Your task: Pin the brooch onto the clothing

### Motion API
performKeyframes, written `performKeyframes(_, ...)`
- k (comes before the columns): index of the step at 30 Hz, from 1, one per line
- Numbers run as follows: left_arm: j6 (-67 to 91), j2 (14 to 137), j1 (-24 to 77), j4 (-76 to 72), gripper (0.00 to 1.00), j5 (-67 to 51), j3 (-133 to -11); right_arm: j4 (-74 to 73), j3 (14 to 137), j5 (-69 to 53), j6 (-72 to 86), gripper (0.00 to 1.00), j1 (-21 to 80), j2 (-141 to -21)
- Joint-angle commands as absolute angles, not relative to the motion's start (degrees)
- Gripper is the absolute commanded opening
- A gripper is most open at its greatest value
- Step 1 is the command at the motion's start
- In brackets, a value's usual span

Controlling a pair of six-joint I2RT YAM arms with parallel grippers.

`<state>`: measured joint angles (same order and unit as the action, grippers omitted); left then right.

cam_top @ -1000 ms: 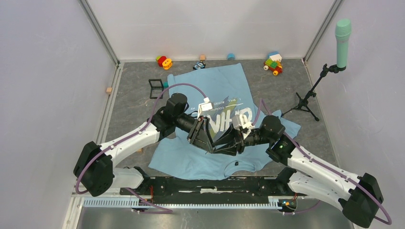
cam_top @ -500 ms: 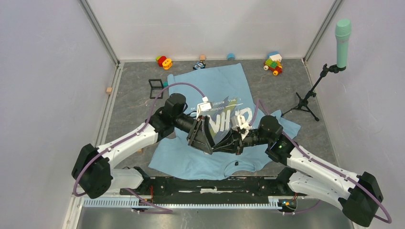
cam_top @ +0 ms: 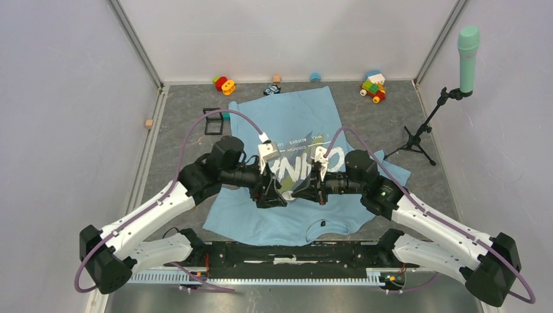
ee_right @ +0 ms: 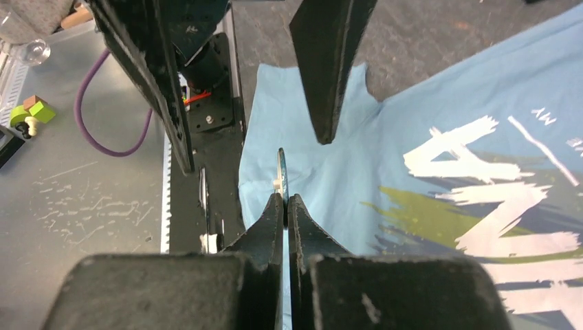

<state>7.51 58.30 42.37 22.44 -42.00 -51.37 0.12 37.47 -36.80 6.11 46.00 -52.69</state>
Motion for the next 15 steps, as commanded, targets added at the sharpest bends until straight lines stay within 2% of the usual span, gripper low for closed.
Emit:
performKeyframes(1, 0.1, 60.5, 47.4, 29.1, 0.75, -33.6, -53.5, -4.7, 40.6, -38.3, 6.7, 0.0, 46.1, -53.8)
performKeyframes(4, 0.1, 61.3, 48.2, 29.4, 0.6, -33.7, -53.6, -4.7, 40.6, -40.4, 6.9, 0.0, 46.1, -54.3)
performKeyframes(5, 0.1, 61.2, 48.3, 29.3, 0.58, -33.6, -53.6, -4.7, 40.5, -40.7, 6.9, 0.0, 46.1, -54.2)
performKeyframes(15, 1.0, 62.4, 49.0, 29.0, 0.5, -36.3, -53.9, -4.8, 40.5, -44.5, 6.4, 0.0, 46.1, -54.7)
